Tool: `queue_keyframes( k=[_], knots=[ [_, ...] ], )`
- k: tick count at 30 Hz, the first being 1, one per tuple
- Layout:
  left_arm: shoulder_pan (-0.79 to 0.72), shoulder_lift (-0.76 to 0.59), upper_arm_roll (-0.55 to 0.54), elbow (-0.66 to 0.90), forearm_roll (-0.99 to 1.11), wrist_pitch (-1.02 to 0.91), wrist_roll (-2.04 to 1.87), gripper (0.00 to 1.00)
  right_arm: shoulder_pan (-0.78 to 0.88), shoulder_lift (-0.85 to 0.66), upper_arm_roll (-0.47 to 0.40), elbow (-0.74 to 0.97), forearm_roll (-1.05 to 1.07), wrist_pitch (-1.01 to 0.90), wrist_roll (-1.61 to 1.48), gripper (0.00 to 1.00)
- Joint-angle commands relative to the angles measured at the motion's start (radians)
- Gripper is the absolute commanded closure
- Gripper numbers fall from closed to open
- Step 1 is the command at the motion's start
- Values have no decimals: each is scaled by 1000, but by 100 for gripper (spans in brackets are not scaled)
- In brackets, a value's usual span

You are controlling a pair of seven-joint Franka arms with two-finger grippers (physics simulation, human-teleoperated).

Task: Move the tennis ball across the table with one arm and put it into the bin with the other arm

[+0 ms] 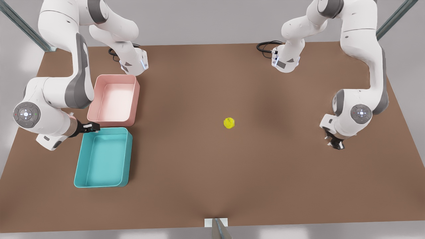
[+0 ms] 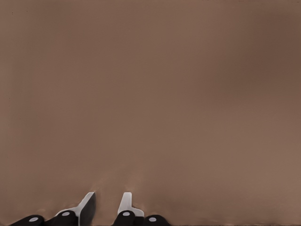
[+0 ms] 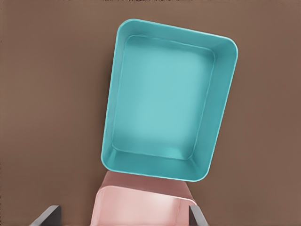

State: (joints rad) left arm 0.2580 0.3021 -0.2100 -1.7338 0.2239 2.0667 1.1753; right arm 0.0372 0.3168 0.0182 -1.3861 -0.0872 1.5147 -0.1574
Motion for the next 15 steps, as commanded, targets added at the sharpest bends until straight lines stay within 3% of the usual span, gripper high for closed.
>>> queue_keyframes(
  k=[1, 2, 4, 7, 11, 15],
  knots=[
    [-106, -1, 144, 204, -313, -487, -1305, 0, 84, 14, 3, 18, 1, 1, 7, 0],
    [-272, -29, 259, 272, -221, -577, -1291, 0, 136, 73, 5, 71, 7, 5, 12, 0],
    [-252, -58, 84, 341, -112, -689, -1247, 0, 210, 154, 5, 108, 35, 91, 22, 0],
    [-295, -80, 70, 385, -136, -747, -1247, 0, 329, 231, 5, 88, 96, 229, 395, 0],
    [-289, -47, 70, 393, -170, -712, -1252, 0, 435, 283, 5, -5, 106, 461, 614, 0],
    [-286, -47, 70, 393, -175, -708, -1252, 0, 438, 252, 23, -183, 106, 656, 720, 0]
  ],
)
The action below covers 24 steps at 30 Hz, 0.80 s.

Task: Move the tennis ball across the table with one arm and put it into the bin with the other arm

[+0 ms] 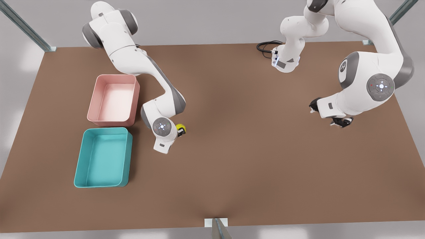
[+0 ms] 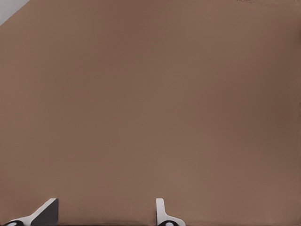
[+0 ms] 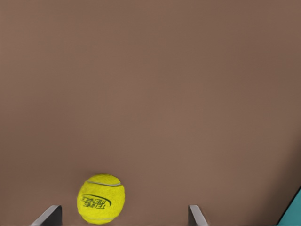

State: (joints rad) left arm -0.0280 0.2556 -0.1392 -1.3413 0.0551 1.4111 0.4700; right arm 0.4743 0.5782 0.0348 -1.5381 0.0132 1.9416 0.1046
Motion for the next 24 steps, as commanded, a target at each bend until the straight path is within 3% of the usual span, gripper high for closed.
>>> queue_keyframes(
  k=[1, 13, 24],
  knots=[
    [0, -1, 0, 1, -6, -52, -547, 0, 3, -1, 10, -34, 4, 253, 499, 0],
    [2, 1, 0, -4, -6, -40, -545, 0, -6, -179, 5, -507, -4, 623, 524, 0],
    [2, 5, 0, -6, -6, -34, -545, 0, 7, -166, 8, -597, -4, 715, 543, 0]
  ],
)
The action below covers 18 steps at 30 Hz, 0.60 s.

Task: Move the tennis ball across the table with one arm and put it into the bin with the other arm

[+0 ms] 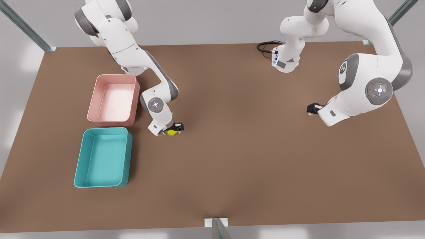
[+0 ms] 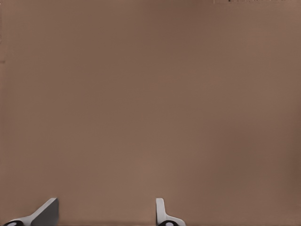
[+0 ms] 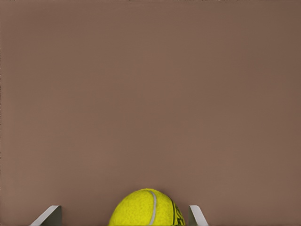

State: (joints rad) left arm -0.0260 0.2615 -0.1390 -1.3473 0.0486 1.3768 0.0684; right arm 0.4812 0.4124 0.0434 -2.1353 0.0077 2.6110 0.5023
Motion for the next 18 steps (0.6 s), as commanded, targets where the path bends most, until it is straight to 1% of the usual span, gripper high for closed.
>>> queue_keyframes(
  k=[1, 8, 18],
  knots=[
    [0, -1, -1, 0, 0, 1, -144, 0, 0, 3, 1, 0, 1, 46, 145, 0],
    [1, -1, 1, 2, 4, 1, -144, 0, -3, 0, 0, -38, 1, 46, 130, 0],
    [3, -1, 1, 0, 2, 2, -144, 0, -4, 74, 0, -26, 0, 77, 127, 0]
  ],
)
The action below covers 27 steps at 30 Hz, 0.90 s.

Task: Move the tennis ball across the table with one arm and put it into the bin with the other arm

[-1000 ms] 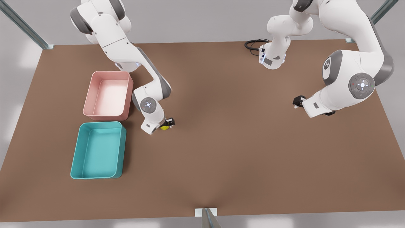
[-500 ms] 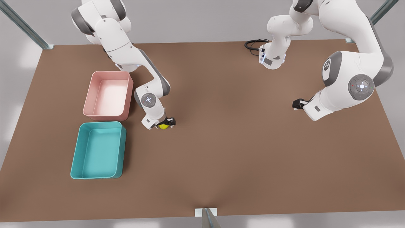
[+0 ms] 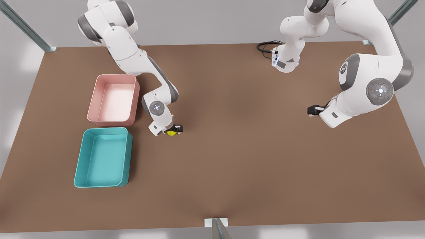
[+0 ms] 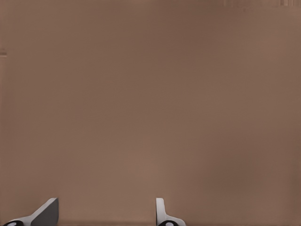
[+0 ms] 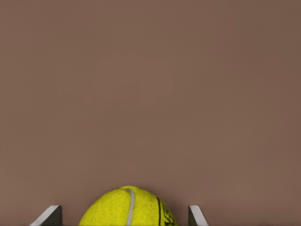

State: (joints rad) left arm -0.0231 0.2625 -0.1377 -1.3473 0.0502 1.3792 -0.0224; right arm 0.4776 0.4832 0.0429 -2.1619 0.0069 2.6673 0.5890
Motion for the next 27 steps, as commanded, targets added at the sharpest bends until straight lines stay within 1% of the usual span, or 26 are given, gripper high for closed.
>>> queue_keyframes(
  k=[1, 6, 7, 8, 9, 11, 12, 14, 16, 19, 20, 22, 23, 26, 27],
  knots=[
    [0, 0, 0, 0, 0, 0, -53, 0, 1, 5, 0, -1, 1, 20, 41, 0],
    [0, 0, 0, 2, 0, 0, -53, 0, 4, 11, 2, -9, -1, 26, 40, 0],
    [-1, 0, 0, 0, 0, 0, -53, 0, 4, 9, 2, -9, -1, 26, 31, 8],
    [-1, 0, -2, 2, 0, 0, -53, 0, 3, 9, 2, -9, -1, 25, 29, 21],
    [0, 0, 0, 0, 0, 0, -53, 0, 3, 8, 2, -9, -1, 23, 28, 37],
    [0, 0, 0, 0, 0, 0, -53, 0, 3, 6, 2, -7, -1, 20, 15, 47],
    [0, 6, -2, 0, 0, 0, -53, 0, 3, 6, 2, -7, -1, 19, 9, 49],
    [0, 7, 0, 0, 2, 1, -53, 0, -2, -3, 2, -4, -1, 13, 6, 49],
    [2, 7, 0, 0, 2, 0, -53, 0, -10, -41, 3, 22, 7, -44, -23, 49],
    [2, 7, 0, 0, 2, 0, -53, 0, -57, -63, 2, 175, 7, -233, -167, 49],
    [2, 7, 0, 0, 0, 0, -53, 0, -89, -55, 0, 272, 7, -340, -270, 49],
    [2, 7, 0, 2, 2, 0, -53, 0, -165, -49, -9, 373, -13, -464, -460, 49],
    [2, 7, 0, 2, 2, 0, -53, 0, -218, -51, -9, 393, -97, -503, -497, 49],
    [2, 7, 0, 0, 2, 0, -53, 0, -359, -57, -11, 416, -223, -560, -620, 49],
    [2, 7, 0, 0, 2, 0, -53, 0, -407, -54, -14, 421, -229, -560, -689, 49]
  ],
)
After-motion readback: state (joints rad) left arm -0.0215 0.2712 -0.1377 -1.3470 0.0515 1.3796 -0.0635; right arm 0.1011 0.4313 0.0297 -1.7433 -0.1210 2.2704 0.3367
